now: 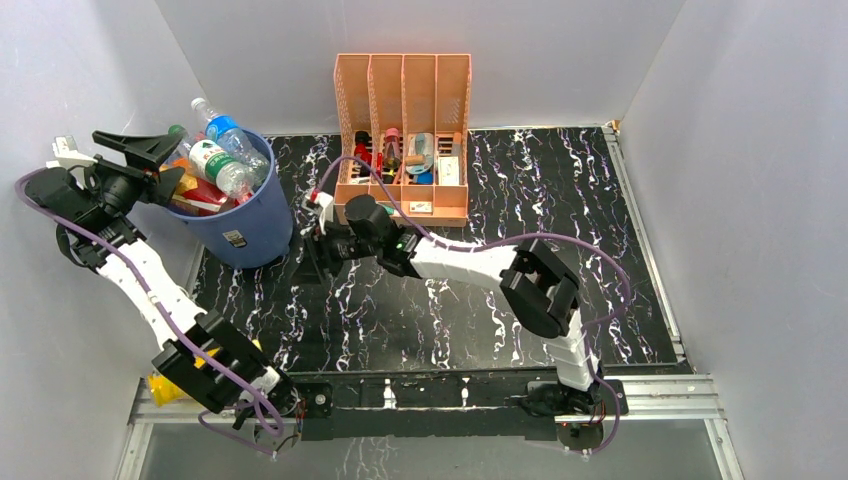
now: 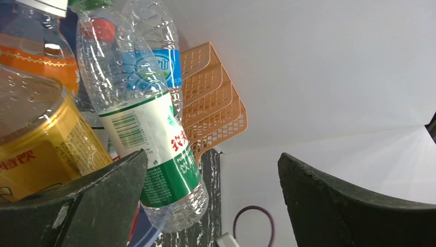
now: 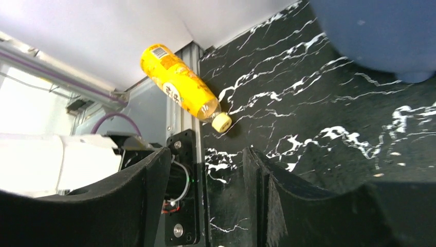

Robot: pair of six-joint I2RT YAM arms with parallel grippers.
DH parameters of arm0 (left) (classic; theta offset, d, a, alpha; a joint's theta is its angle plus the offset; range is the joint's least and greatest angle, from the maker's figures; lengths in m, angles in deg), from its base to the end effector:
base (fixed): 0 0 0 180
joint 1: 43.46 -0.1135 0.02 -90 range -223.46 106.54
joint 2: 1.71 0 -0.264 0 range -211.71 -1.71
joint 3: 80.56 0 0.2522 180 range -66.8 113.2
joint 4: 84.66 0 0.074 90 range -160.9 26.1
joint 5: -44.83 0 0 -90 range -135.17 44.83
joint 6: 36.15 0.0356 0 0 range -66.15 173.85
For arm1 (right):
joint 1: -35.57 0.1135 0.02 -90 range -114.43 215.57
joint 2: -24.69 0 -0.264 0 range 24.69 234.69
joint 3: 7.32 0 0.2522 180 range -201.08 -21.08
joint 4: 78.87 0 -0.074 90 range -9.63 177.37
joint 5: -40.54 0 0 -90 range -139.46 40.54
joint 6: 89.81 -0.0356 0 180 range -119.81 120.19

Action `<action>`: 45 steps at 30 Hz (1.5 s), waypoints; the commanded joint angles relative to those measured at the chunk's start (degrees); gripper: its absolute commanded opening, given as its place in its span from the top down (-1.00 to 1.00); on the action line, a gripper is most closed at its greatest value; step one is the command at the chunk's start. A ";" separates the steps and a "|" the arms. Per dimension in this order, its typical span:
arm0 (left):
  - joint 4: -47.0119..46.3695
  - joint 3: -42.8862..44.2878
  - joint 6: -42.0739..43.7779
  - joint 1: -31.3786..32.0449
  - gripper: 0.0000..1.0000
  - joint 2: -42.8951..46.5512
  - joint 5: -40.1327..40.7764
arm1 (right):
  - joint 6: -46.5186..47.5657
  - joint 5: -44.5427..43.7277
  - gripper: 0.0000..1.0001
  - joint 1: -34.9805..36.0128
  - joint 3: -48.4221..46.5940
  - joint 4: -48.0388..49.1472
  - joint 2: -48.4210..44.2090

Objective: Put the plastic bottles in the bin
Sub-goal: Pick up the plastic bottle from the corner of the board.

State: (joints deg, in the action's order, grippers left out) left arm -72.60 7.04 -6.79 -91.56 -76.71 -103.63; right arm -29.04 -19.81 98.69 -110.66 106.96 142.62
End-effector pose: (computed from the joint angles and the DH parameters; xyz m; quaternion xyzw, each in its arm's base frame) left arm 0.2165 0.1959 0.4244 -0.2971 0.6397 -0.4093 0.5787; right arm 0.2065 0.4463 0.2672 -0.3732 0.6534 0.5885 0.2957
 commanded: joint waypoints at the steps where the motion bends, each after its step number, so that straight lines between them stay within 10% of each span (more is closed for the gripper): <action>1: -1.21 -0.36 0.28 -0.17 -0.96 3.33 -1.30 | 2.96 -6.73 -0.30 -0.08 -7.04 -11.29 -3.29; 22: 27.06 10.01 16.60 -0.22 -0.96 17.68 14.37 | -16.64 -3.13 -0.57 -13.55 -21.16 -10.12 2.03; 45: 48.69 -18.91 21.36 7.63 -0.96 36.86 41.32 | -5.81 4.05 -0.57 -18.47 9.22 -21.00 -13.63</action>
State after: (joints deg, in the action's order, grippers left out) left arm -29.76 -10.24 16.49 -84.19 -40.82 -70.08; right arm -38.48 -18.12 79.91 -102.44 87.93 132.15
